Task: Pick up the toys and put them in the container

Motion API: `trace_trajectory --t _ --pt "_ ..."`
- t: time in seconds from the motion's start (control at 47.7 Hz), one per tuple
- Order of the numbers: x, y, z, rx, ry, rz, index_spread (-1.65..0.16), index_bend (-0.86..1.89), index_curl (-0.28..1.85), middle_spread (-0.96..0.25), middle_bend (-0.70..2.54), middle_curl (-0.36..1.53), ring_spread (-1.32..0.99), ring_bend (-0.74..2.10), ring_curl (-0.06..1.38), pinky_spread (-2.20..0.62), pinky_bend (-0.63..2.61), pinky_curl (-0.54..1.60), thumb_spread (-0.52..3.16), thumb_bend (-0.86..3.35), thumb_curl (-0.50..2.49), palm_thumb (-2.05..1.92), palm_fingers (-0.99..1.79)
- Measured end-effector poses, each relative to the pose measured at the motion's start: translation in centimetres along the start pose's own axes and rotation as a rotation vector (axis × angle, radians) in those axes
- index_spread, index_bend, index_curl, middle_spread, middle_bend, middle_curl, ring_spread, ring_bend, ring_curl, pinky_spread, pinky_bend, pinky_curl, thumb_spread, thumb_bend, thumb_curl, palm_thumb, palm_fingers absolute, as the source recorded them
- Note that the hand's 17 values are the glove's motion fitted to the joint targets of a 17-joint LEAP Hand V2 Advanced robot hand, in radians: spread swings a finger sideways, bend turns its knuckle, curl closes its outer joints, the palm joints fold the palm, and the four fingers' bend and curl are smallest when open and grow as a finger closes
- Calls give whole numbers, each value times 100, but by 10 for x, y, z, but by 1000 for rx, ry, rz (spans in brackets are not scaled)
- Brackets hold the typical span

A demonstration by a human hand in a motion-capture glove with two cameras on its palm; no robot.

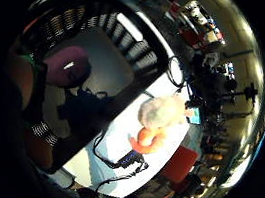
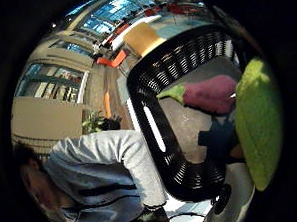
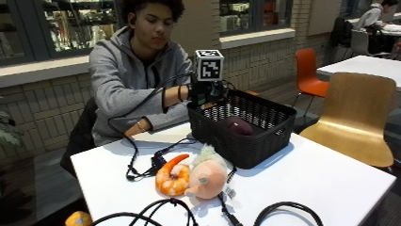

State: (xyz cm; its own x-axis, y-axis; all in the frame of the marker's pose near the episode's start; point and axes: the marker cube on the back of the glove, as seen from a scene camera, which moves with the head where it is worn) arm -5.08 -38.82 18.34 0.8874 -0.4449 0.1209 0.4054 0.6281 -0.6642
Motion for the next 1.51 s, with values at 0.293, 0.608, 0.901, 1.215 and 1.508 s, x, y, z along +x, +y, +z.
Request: trace_trajectory --t 0.293,0.608,0.901,1.215,1.508 --pt "3 14 7 -151 20 -15 -26 10 57 -12 30 87 -31 42 71 -17 101 57 152 38 53 35 -61" --pt "109 73 -12 -55 1 309 -25 3 32 3 11 61 -15 15 52 -5 81 45 146 26 41 21 -34" --pt "233 108 44 -166 -170 695 -25 7 23 6 14 49 -11 15 45 -3 78 42 135 15 35 14 -25" --pt "255 80 97 -200 -182 737 -28 12 22 4 9 38 -10 7 32 2 85 42 116 1 34 11 -36" --pt "249 60 120 -78 -89 824 -31 55 38 4 6 25 -7 17 22 6 101 44 128 13 40 39 4"
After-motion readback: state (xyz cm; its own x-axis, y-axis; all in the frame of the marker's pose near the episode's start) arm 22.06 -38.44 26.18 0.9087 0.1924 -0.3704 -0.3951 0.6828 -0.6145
